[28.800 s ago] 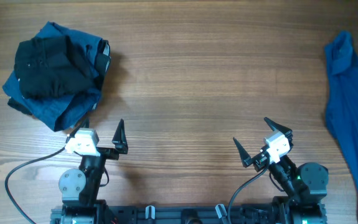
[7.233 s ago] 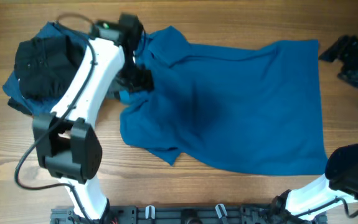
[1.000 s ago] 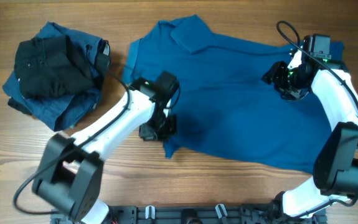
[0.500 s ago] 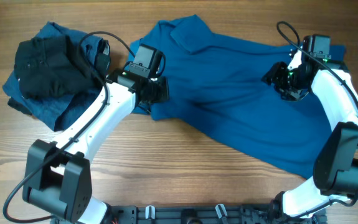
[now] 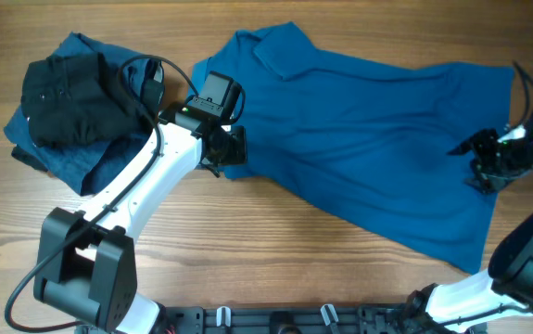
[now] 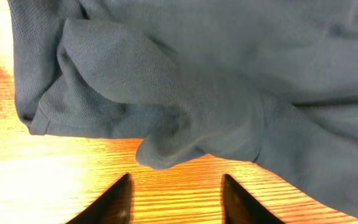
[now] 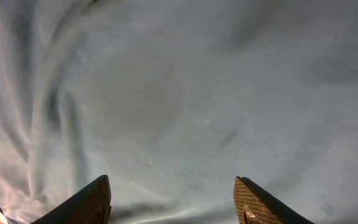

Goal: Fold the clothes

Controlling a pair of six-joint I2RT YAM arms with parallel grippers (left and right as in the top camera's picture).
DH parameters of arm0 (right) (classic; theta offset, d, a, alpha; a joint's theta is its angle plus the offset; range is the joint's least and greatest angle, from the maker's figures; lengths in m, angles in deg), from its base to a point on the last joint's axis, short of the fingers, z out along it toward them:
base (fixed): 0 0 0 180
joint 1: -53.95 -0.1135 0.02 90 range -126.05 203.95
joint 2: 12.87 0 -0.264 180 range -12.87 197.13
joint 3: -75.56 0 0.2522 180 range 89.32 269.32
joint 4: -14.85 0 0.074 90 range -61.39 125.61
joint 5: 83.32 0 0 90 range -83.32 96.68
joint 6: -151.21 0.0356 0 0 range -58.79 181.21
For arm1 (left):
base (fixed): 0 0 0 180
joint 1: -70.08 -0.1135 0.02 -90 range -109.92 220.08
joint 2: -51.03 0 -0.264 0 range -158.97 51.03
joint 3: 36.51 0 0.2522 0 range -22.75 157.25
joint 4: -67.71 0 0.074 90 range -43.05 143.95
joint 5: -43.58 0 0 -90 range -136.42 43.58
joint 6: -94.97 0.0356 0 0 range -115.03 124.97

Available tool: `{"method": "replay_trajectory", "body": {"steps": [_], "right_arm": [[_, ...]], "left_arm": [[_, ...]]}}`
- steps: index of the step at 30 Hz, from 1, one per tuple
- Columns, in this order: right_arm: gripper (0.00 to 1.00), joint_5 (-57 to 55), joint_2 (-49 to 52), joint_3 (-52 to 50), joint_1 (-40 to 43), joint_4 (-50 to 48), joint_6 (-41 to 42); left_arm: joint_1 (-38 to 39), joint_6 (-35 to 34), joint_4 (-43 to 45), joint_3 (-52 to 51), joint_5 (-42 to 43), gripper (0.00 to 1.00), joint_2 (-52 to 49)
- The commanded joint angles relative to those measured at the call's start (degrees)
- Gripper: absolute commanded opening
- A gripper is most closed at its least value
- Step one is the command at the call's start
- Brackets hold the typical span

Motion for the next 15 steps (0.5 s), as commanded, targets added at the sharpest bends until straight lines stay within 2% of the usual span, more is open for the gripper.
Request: {"method": "replay_trajectory", "body": {"steps": [1,7,15], "right_arm": [[0.7,-6.9,-5.7,-2.1,4.2,3.8,3.3],[0.69,-7.1,-7.4,-15.1,8.2,1.5,4.8],[0.7,-7.8,-11.0,-21.3,8.9,1.9,3.5]], "left_arm": [[0.1,0.5,0.5,-0.3,-0.8,0.56,-0.3],[0.0,0.5,1.4,-0.3,-1.0,0.68,-0.3],[-2.0,0.5,1.4,-0.3,-1.0,0.75,-0.3]]}}
